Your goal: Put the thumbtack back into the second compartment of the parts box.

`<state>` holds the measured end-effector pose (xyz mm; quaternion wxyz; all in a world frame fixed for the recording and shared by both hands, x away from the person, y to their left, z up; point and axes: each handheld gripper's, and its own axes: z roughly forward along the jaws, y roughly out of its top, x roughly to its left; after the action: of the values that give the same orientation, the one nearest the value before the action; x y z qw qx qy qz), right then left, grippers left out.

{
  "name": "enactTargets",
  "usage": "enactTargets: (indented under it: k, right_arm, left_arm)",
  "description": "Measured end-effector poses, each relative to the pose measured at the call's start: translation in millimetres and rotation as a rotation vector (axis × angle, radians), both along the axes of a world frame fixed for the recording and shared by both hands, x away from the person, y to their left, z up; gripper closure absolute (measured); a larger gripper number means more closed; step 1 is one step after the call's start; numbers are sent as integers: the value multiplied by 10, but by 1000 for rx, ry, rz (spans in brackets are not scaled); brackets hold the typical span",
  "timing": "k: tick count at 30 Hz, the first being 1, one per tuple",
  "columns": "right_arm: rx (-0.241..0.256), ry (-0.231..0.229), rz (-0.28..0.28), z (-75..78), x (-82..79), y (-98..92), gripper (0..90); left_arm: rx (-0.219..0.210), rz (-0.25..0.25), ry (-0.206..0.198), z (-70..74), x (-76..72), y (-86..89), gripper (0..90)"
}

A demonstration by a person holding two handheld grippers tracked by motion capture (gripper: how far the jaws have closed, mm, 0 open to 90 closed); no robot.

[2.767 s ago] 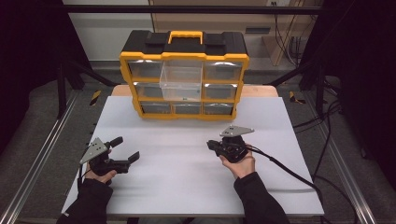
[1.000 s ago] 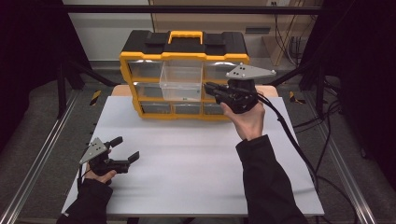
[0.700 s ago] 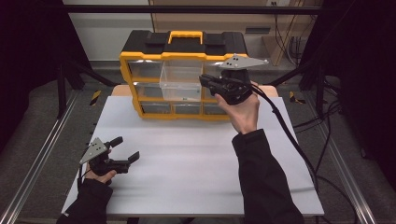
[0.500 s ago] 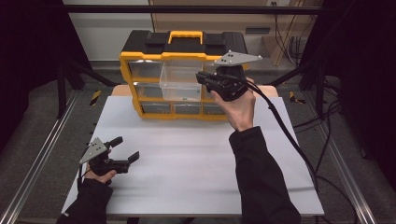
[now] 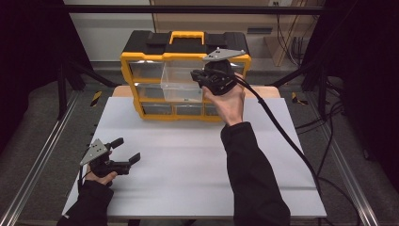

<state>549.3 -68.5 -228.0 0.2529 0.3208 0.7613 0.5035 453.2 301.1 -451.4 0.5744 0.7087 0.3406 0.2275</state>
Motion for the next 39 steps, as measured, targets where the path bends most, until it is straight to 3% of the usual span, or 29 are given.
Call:
enactTargets:
  k: [9, 11, 16, 17, 19, 21, 26, 28, 33, 39]
  right_arm:
    - [-43, 5, -11, -99, 73, 70, 845]
    - [-31, 13, -11, -92, 74, 68, 789]
    - [-11, -33, -23, -56, 36, 28, 680]
    - [19, -70, -33, -20, -6, -22, 585]
    - [26, -87, -37, -10, -23, -41, 532]
    - [66, -134, -44, 19, -124, -141, 388]
    - [94, -156, -40, -19, -250, -285, 268]
    - [123, -164, -35, -100, -359, -408, 202]
    - [138, -155, -36, -255, -500, -552, 101]
    - [156, -127, -30, -487, -604, -707, 63]
  left_arm:
    - [6, -2, 1, -1, 0, 0, 29]
    - [2, -1, 0, 0, 0, -3, 29]
    - [2, -1, 0, -1, 0, -2, 29]
    - [2, -1, 0, -1, 0, -2, 29]
    - [2, -1, 0, -1, 0, -2, 29]
    - [2, 0, 0, 0, -1, 0, 29]
    - [4, -1, 1, -3, 1, -5, 29]
    - [6, 0, 2, -4, 3, -6, 29]
    - [7, 1, 3, -7, 4, -5, 28]
    - [11, -2, 2, -5, 1, -9, 28]
